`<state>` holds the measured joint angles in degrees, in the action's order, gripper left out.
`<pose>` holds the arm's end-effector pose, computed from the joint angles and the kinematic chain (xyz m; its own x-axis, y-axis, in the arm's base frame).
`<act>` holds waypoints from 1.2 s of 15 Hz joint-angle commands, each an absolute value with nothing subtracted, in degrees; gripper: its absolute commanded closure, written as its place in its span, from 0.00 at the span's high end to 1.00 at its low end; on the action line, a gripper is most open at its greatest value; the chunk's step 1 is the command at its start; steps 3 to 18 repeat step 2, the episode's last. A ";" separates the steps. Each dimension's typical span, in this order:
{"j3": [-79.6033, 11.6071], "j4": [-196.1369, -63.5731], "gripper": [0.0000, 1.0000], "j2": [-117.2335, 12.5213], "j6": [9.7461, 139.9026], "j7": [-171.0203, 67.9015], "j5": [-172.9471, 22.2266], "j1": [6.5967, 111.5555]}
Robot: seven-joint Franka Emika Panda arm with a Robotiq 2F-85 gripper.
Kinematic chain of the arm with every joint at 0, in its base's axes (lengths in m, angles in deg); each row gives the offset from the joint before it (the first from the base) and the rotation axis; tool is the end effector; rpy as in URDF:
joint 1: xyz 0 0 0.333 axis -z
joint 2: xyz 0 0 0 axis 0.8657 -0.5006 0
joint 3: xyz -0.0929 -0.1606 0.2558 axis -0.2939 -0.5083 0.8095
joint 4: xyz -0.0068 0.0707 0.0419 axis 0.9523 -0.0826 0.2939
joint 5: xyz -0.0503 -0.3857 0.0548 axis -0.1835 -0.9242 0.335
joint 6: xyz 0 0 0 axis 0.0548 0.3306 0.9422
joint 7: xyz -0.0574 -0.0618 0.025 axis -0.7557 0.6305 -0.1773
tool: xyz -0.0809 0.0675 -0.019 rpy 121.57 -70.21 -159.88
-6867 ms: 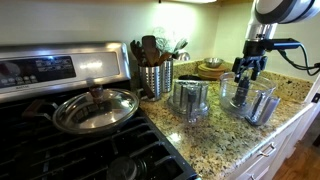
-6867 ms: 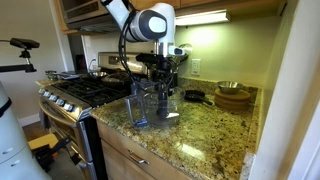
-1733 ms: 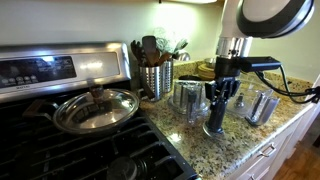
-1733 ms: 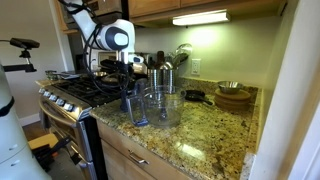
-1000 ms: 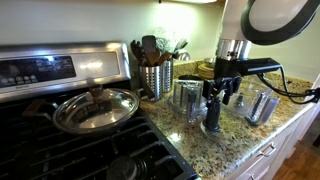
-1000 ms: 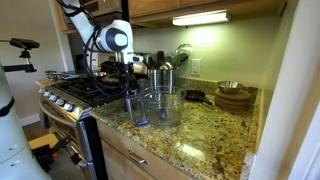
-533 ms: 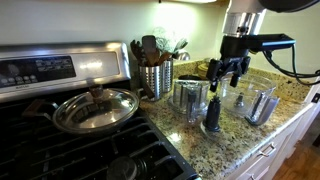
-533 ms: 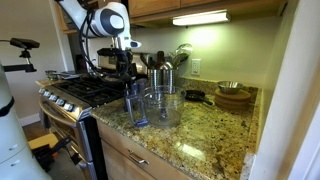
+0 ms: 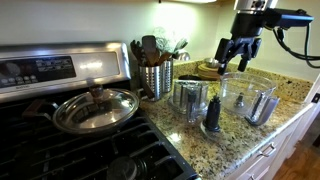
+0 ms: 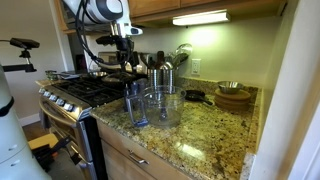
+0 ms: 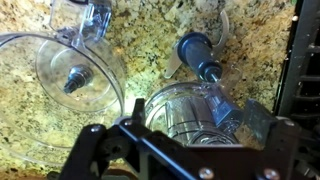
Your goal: Take the blades out of the food processor
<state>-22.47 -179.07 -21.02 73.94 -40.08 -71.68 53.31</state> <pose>0.4416 0.1123 0.3991 0.9917 -0.0438 0.1207 -0.0428 -0.9990 -0.0104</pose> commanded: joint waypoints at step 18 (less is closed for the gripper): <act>-22.28 -179.01 1.00 -20.62 73.18 -40.44 -71.49 54.09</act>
